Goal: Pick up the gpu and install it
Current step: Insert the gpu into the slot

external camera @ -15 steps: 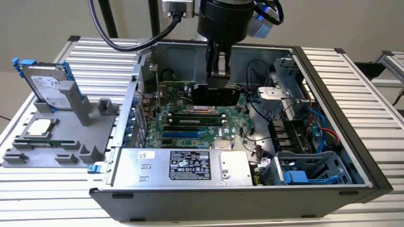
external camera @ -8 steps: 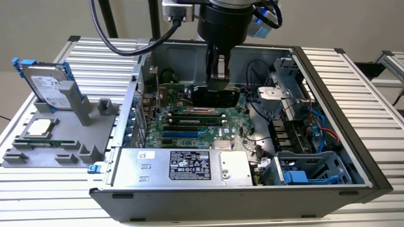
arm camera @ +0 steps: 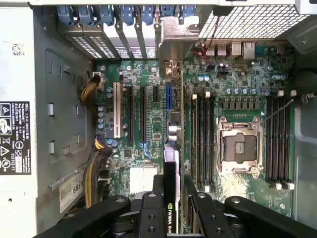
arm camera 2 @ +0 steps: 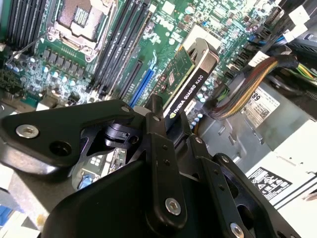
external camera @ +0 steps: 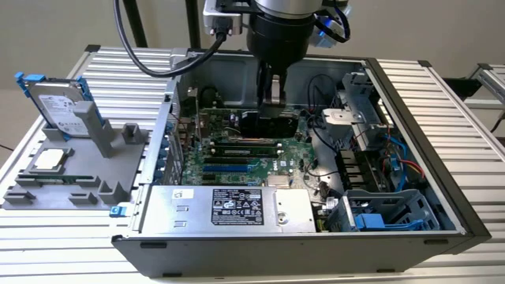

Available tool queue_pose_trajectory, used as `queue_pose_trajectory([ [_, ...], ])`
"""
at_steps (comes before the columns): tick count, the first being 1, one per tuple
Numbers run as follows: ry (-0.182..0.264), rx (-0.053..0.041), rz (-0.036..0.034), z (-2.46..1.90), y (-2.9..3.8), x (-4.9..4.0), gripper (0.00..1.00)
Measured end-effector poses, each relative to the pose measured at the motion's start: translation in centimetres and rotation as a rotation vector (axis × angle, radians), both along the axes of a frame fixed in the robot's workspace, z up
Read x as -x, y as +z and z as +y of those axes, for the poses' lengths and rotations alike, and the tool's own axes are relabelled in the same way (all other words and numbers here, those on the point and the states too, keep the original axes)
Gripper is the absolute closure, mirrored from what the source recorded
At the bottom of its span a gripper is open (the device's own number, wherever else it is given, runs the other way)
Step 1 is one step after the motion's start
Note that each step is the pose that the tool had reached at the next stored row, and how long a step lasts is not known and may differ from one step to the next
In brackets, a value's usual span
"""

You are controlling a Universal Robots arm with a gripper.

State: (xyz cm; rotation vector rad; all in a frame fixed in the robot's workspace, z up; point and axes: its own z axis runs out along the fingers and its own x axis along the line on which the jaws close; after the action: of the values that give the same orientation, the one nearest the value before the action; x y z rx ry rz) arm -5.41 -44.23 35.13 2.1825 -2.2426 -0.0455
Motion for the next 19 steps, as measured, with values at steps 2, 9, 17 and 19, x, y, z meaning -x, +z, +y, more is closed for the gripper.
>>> queue_pose_trajectory([
  [2, 0.0, 0.0003, 0.0001, 0.0, -0.17, 0.0, 1.0],
  [9, 0.0, 0.0005, 0.0, 0.0, -0.52, 0.0, 1.0],
  [17, 0.0, 0.0005, 0.0, 0.0, -0.79, 0.0, 1.0],
  [19, 0.0, 0.0003, -0.0001, 0.0, -0.97, 0.0, 1.0],
])
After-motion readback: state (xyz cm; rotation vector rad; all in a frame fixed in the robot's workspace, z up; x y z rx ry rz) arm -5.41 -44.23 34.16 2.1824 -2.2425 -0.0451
